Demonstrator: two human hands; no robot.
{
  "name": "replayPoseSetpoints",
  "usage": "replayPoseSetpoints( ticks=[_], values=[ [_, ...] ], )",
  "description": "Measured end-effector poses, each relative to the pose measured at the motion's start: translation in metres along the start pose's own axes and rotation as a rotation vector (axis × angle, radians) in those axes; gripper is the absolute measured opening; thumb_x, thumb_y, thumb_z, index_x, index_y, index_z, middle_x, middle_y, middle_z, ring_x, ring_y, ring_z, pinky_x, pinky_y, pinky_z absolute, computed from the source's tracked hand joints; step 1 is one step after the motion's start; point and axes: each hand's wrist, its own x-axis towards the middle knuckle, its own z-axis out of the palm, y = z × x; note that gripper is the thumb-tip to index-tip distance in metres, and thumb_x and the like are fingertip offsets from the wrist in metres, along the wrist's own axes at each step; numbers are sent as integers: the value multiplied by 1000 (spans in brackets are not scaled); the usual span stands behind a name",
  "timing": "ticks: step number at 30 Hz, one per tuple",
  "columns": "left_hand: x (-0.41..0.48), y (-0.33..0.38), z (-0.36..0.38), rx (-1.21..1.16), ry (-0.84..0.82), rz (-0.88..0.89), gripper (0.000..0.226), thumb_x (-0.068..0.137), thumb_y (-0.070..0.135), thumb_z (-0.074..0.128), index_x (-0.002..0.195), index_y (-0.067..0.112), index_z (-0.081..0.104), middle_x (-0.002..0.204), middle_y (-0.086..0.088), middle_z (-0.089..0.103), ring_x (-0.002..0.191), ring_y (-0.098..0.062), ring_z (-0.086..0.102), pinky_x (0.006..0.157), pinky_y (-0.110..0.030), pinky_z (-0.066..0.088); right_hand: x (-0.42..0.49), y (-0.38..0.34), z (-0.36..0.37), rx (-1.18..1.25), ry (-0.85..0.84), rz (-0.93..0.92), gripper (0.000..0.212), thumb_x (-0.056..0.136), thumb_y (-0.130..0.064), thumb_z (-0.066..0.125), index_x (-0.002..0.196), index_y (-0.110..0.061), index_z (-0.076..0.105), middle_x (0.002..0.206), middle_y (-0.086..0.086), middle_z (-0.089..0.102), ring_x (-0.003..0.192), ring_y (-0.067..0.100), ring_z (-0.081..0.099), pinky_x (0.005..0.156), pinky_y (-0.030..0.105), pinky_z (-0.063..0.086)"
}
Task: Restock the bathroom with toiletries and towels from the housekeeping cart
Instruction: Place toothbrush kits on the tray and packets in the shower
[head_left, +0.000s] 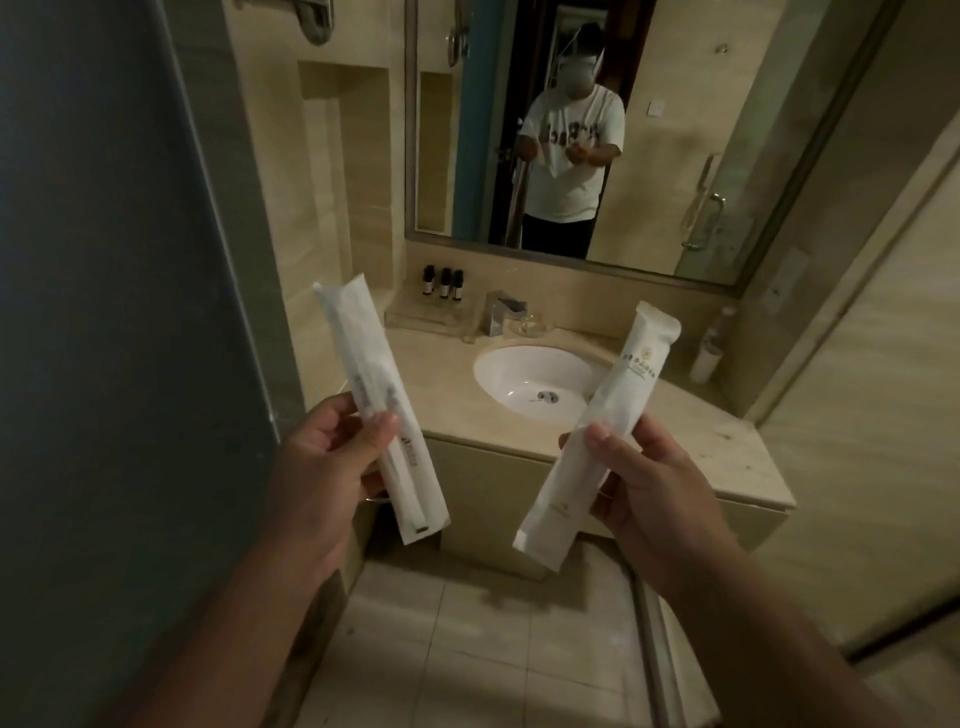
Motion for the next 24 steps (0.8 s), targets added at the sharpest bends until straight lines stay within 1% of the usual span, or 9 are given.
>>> replayPoseSetpoints(
  ticks=[4, 9, 14, 16, 18, 20, 21, 22, 24],
  values=[
    [32, -7, 11, -6, 9, -19, 38, 73, 32, 68, 109, 19, 69, 99, -4, 74, 95, -22, 73, 79, -44, 59, 46, 15, 4, 15, -17, 51, 36, 93, -19, 61, 128, -28, 60, 110, 12, 70, 103, 31, 65, 76, 43, 56],
    [86, -11, 28, -2, 67, -21, 21, 89, 21, 65, 109, 21, 68, 99, -2, 75, 96, -19, 74, 76, -38, 59, 124, 18, -1, 12, -92, 66, 27, 97, -15, 59, 123, -23, 63, 91, 6, 73, 93, 27, 66, 73, 39, 55],
    [139, -8, 58, 9, 137, -46, 22, 92, 23, 65, 114, 23, 67, 93, -1, 76, 95, -21, 74, 84, -45, 59, 208, 10, -17, 20, -169, 122, 34, 97, -15, 58, 131, -21, 57, 97, 8, 72, 99, 32, 64, 81, 46, 55],
    [156, -13, 71, 65, 167, -26, 17, 95, 26, 63, 112, 27, 67, 97, -1, 75, 97, -21, 73, 85, -45, 60, 235, 10, -28, 27, -200, 152, 37, 98, -13, 56, 134, -19, 56, 98, 9, 73, 97, 30, 66, 77, 43, 56],
    [170, -22, 87, 130, 195, -10, 13, 99, 27, 58, 110, 26, 65, 101, -2, 73, 98, -20, 72, 79, -36, 62, 260, 12, -39, 15, -230, 187, 36, 99, -11, 54, 135, -18, 57, 97, 10, 72, 93, 29, 67, 75, 41, 55],
    [180, -32, 100, 197, 198, -10, 14, 101, 22, 55, 112, 20, 63, 101, -2, 69, 90, -14, 71, 64, -22, 59, 278, 15, -46, 2, -236, 210, 35, 99, -10, 54, 132, -18, 58, 94, 9, 73, 92, 28, 67, 76, 40, 55],
    [185, -36, 104, 221, 195, -18, 15, 101, 20, 55, 114, 18, 62, 101, -2, 69, 87, -13, 72, 62, -20, 58, 286, 17, -48, 1, -240, 216, 33, 99, -10, 54, 131, -18, 58, 93, 8, 74, 92, 28, 67, 76, 41, 55],
    [191, -38, 107, 219, 198, -30, 17, 101, 20, 55, 115, 16, 62, 103, -4, 70, 87, -14, 73, 64, -24, 60, 293, 18, -50, -1, -245, 218, 32, 99, -10, 55, 130, -18, 58, 91, 7, 74, 92, 29, 66, 77, 42, 55],
    [208, -42, 110, 144, 214, -64, 20, 99, 21, 58, 117, 16, 64, 108, -7, 73, 95, -19, 74, 78, -40, 63, 308, 20, -53, -2, -247, 221, 31, 99, -11, 55, 128, -19, 59, 91, 7, 74, 92, 29, 66, 79, 43, 55]
  ],
)
